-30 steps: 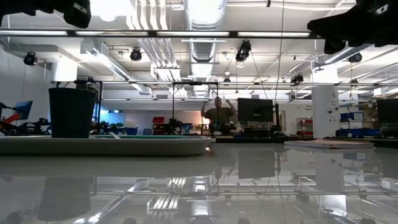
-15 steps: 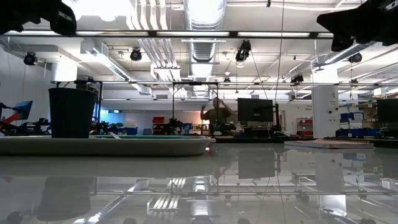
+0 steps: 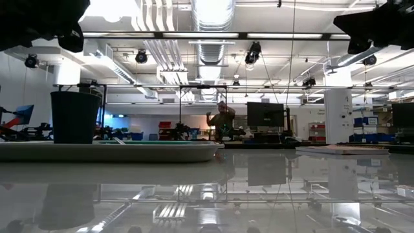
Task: Pick and place plate/cup/fork/spoon on tray
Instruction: Return to Home Position
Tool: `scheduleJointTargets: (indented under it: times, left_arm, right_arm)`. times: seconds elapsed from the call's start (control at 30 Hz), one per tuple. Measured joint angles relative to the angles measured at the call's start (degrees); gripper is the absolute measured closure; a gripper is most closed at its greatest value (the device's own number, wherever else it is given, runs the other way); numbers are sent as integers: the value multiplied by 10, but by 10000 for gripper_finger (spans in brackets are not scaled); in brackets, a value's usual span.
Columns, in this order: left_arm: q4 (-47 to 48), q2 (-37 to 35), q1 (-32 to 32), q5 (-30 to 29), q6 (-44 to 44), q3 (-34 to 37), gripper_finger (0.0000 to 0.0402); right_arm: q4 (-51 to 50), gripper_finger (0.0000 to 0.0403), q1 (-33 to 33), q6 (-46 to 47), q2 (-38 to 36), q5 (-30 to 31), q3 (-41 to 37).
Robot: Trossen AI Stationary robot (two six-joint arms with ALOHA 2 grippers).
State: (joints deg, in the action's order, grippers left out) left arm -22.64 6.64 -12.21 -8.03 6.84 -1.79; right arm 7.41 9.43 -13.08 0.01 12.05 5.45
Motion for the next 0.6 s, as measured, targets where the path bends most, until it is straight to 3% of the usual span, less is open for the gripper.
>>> scheduleJointTargets:
  times: [0.37,0.6]
  left_arm:
    - [-76,98,71,22,9,0,401]
    - [-103,138,82,33,10,1,401]
  right_arm:
    - [-3,394,0,-6,0,0,-3]
    - [-3,394,0,-5,0,-1,-20]
